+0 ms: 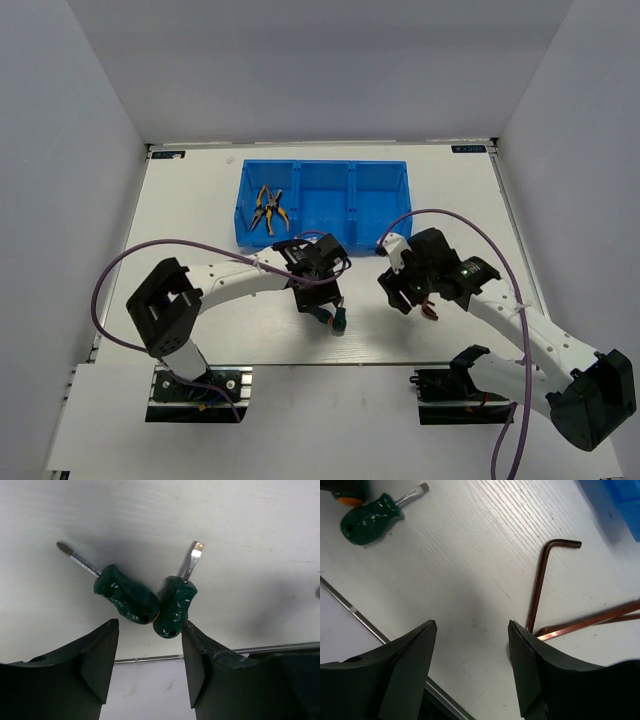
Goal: Sort the tools into containers
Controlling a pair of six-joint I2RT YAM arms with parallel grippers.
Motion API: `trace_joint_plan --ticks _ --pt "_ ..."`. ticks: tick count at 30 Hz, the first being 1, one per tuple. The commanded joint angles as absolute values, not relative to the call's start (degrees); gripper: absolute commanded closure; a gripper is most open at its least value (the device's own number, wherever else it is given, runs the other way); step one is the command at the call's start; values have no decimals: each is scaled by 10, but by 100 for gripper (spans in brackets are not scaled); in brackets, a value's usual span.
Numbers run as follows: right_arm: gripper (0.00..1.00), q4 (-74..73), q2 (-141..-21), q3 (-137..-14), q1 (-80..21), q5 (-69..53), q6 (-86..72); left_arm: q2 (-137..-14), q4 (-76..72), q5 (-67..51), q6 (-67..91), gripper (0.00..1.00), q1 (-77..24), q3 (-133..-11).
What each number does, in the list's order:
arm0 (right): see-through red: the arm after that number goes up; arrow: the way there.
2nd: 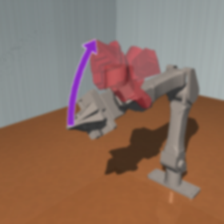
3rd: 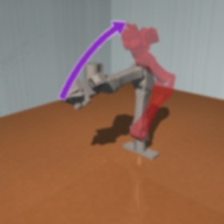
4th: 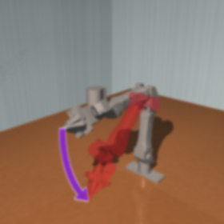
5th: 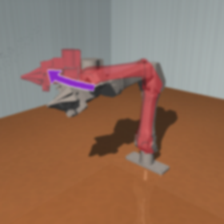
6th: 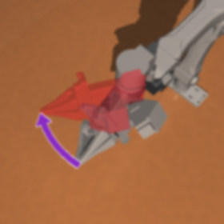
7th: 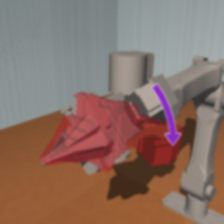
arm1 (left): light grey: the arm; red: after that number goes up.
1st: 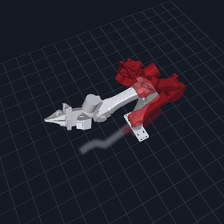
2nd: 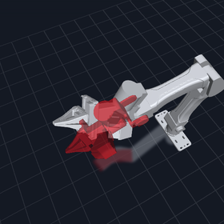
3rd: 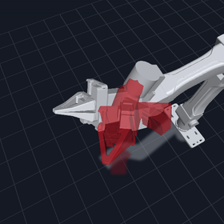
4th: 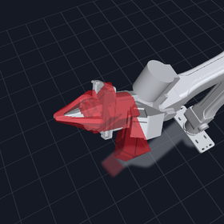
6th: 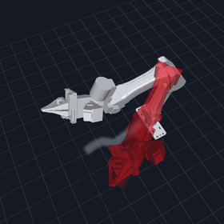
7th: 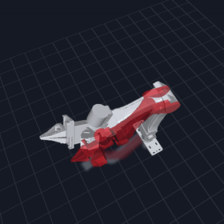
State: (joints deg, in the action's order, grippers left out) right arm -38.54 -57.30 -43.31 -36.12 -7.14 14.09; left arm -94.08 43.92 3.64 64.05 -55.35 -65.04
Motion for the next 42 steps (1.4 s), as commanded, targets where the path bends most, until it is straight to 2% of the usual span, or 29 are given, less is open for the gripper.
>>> trace_joint_plan --ticks 1,14,27,42 --pt "34 -370 -563 -429 -345 -58 122 -920 485 81 766 36 -568 -667" --pt "33 -381 -528 -424 -302 -44 116 -1040 502 93 830 35 -592 -719" --pt "33 -381 -535 -422 -261 -71 102 -1022 503 117 862 33 -592 -672" --pt "34 -399 -538 -417 -255 -136 106 -932 544 195 824 34 -602 -712"
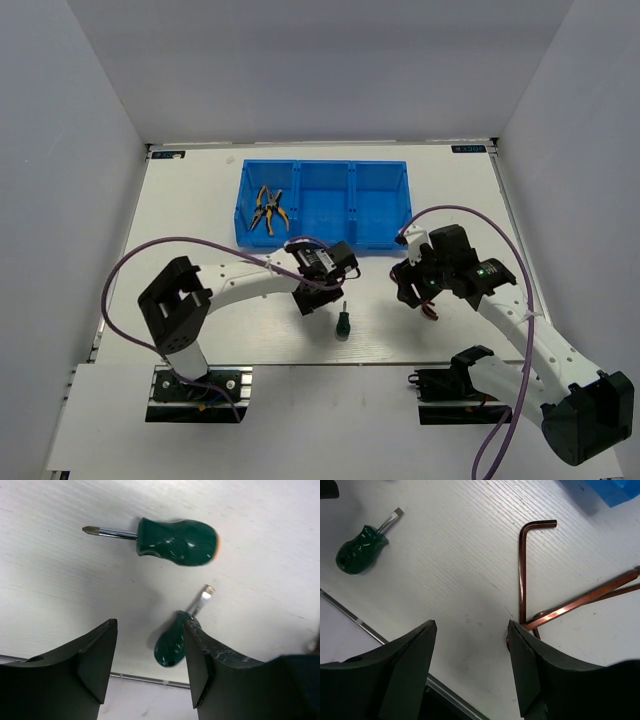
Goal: Sort the tools into containers
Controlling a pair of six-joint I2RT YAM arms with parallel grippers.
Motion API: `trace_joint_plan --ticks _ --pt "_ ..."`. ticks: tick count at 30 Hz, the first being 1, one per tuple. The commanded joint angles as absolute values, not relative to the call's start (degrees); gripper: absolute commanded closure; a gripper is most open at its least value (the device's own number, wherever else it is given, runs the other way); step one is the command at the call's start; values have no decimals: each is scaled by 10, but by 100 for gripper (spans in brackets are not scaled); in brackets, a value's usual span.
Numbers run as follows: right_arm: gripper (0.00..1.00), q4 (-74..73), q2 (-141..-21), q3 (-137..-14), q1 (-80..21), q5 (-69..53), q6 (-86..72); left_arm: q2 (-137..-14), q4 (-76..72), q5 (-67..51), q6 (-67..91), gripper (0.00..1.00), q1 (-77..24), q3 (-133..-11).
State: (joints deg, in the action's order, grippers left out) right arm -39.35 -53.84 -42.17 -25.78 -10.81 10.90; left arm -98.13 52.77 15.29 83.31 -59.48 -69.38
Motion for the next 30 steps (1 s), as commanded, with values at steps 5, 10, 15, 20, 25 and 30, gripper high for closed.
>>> trace_joint_plan --ticks 5,10,15,20,25,30 --pt "36 -400 -542 -418 -256 -144 106 -904 510 224 831 32 -594 -689" --pt "36 -399 -546 -418 -255 -149 105 -912 478 260 844 26 -588 -682" --pt "36 -402 -543 -417 -256 -147 104 -969 490 265 868 23 -588 -714" --pt "36 -400 -539 -412 -254 -144 102 -991 490 246 898 20 -588 -719" --pt "36 -397 -536 -407 -256 -145 102 -1013 479 246 925 19 -583 -718" --pt "36 -400 -533 -403 -254 -143 105 -1024 464 246 935 19 -577 -712"
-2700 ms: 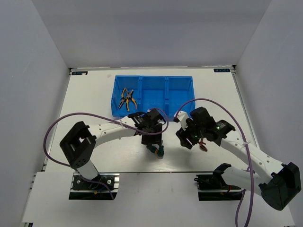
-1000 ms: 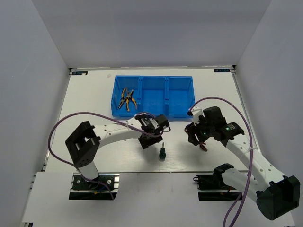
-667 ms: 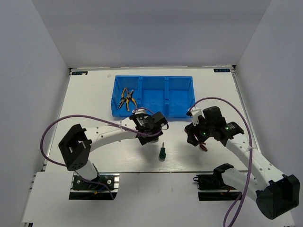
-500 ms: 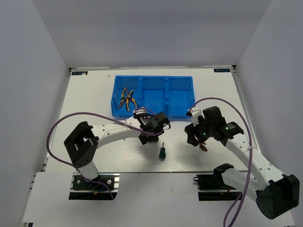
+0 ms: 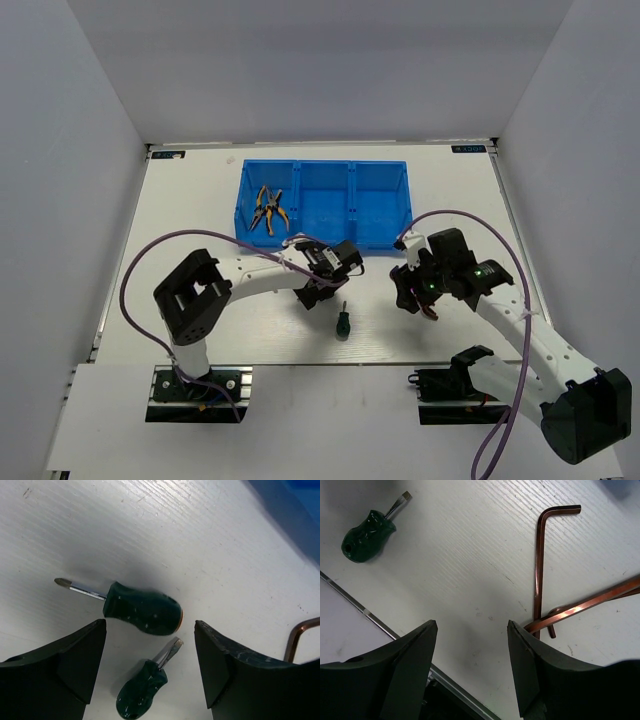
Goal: Sort the tools into containers
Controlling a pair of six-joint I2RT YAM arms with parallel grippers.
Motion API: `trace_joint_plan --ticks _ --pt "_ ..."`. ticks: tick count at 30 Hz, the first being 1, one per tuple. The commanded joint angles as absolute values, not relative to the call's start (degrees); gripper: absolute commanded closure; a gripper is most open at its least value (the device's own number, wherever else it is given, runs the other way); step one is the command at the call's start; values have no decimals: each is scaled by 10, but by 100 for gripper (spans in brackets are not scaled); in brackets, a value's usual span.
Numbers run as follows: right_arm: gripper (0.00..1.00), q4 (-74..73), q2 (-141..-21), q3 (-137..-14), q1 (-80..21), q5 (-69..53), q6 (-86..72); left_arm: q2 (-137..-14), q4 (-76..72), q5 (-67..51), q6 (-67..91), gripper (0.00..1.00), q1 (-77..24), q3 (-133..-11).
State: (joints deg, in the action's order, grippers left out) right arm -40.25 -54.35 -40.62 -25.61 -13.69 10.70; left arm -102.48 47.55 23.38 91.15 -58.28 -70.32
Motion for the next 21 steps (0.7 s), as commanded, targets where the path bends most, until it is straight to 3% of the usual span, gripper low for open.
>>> trace_joint_plan --ticks 1,11,15,16,21 --pt "36 -400 -532 -402 -255 -144 105 -1032 464 246 940 19 -570 -712" --pt "36 -402 -526 -400 -252 -142 104 -1056 444 235 957 22 -560 -690" --pt "36 -403 -524 -396 -251 -142 105 -1062 444 235 957 38 -560 -690" --pt "36 -403 -525 -397 -252 -142 105 -1062 450 235 957 49 -560 -690" --pt "36 -405 -525 -399 -251 -142 105 -1036 456 235 952 72 -560 -670"
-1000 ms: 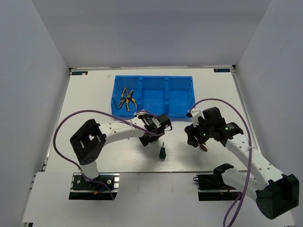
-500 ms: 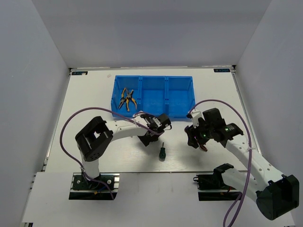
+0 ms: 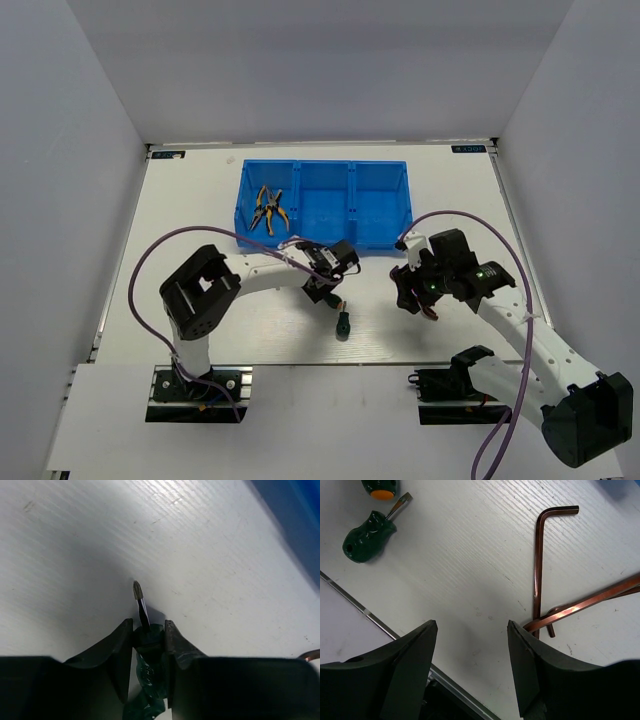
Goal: Sort the tools into containers
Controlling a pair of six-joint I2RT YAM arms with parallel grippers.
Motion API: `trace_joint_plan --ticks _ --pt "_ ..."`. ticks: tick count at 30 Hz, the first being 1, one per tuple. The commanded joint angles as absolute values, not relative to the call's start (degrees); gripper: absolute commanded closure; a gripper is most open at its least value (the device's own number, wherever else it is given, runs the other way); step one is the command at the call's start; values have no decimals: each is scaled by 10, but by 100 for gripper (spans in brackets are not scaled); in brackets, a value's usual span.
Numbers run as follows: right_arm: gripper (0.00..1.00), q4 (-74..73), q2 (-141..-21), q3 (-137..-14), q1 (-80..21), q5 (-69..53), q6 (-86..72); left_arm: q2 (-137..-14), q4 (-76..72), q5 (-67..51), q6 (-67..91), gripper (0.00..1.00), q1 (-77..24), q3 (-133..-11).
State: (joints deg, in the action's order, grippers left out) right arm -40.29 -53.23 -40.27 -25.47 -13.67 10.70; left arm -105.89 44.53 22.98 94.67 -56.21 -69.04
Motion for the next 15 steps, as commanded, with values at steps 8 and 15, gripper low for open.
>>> trace_joint_plan --ticks 8,15 --pt "36 -404 -525 -393 -251 -147 103 -956 439 215 899 81 -572 -615" --pt "37 -408 -532 -403 -251 -145 98 -951 439 198 852 100 -567 -646"
